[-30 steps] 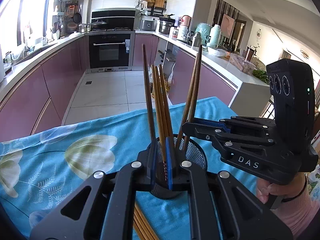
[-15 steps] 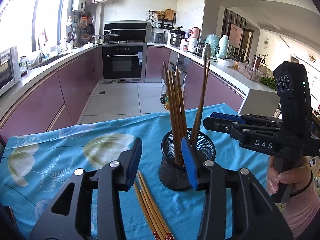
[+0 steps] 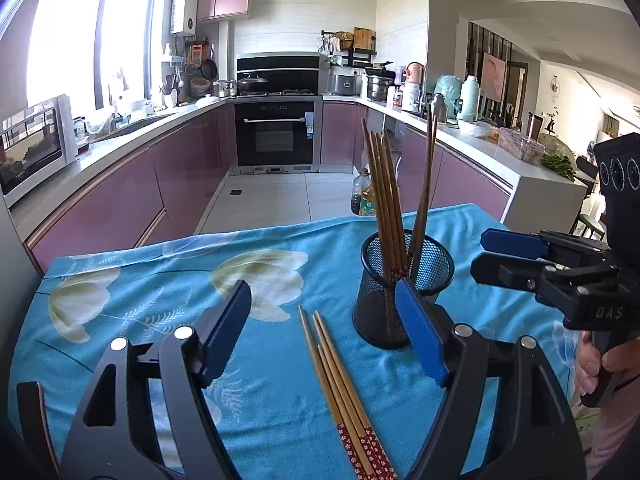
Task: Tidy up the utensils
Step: 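Open both tools and withdraw them from the cup back over the pile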
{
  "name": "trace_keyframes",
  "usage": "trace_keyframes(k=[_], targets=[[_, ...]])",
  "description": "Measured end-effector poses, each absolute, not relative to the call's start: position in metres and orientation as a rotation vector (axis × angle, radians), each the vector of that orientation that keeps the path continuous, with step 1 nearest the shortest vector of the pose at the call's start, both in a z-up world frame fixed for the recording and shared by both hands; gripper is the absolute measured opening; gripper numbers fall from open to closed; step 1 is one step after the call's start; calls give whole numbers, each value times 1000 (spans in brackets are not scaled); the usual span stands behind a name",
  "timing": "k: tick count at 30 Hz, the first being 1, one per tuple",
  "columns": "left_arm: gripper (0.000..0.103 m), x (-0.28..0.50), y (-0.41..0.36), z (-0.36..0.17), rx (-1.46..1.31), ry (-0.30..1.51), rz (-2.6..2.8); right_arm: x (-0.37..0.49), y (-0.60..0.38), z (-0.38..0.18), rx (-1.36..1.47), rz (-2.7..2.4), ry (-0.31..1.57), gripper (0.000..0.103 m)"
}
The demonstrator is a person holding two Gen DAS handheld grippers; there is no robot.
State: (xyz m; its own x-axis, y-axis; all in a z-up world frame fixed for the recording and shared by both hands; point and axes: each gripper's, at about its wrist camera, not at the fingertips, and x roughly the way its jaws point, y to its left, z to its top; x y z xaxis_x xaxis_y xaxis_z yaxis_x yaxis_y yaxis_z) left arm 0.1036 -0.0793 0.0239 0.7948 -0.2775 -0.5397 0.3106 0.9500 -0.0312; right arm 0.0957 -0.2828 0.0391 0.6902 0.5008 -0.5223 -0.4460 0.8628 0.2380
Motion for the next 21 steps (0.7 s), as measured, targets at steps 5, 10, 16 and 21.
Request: trace_keyframes(k=[5, 10, 16, 21], targets=[[74, 96, -61, 7, 50, 617, -291, 81, -260, 13, 33, 592, 686, 59], [72, 91, -43, -19, 36, 691, -265, 78, -239, -21, 23, 626, 793, 59], [71, 85, -37, -51, 46, 769, -271, 74, -221, -43, 0, 619, 854, 59], [70, 85, -39, -64, 54, 804, -278, 72, -211, -50, -33, 601, 869, 59]])
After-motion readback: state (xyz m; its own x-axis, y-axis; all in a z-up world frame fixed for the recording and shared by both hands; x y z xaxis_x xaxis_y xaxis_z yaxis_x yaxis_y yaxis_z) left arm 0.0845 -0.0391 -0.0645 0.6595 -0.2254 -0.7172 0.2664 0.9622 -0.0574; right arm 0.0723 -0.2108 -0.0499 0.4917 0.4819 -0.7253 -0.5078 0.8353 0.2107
